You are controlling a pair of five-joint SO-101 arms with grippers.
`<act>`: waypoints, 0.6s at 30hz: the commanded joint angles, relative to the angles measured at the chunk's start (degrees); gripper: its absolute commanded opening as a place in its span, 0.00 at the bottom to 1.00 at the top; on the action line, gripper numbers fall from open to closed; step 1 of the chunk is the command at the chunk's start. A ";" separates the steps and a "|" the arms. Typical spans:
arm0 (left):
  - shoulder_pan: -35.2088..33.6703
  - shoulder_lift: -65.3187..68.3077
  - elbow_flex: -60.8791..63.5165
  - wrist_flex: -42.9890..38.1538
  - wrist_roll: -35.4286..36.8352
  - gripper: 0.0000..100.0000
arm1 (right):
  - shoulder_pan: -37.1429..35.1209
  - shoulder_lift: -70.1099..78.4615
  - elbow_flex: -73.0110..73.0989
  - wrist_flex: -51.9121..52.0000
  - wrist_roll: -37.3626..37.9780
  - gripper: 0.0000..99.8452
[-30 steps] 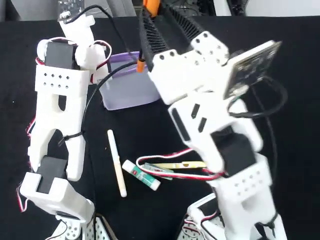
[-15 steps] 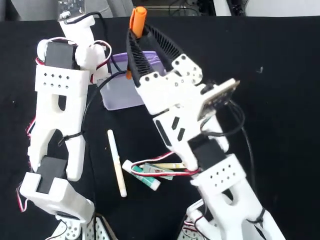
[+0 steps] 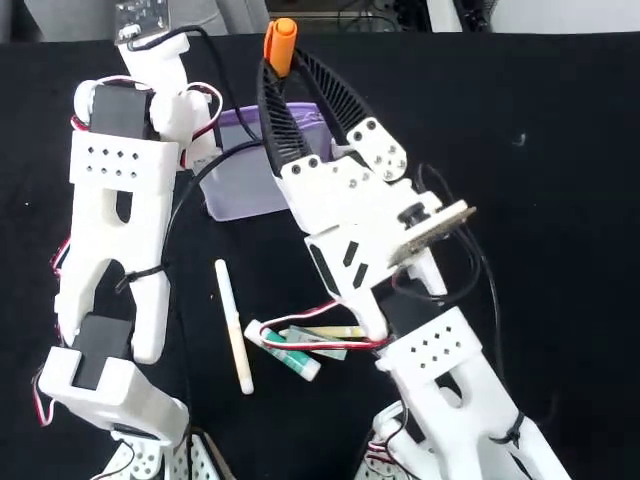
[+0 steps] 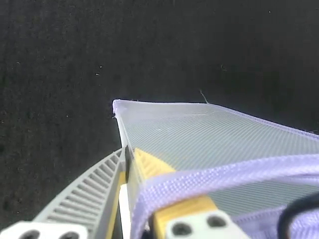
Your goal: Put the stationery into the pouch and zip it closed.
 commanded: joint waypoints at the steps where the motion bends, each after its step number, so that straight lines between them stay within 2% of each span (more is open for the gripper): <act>1: 0.48 -1.14 0.22 0.35 0.53 0.03 | 2.46 -0.31 -0.31 -6.86 0.18 0.01; 8: 0.40 -0.79 0.22 0.35 0.53 0.03 | 3.87 12.00 -2.33 -16.26 0.18 0.01; 18: -0.40 -0.70 0.22 0.35 0.53 0.03 | 3.78 15.69 1.45 -16.44 0.09 0.01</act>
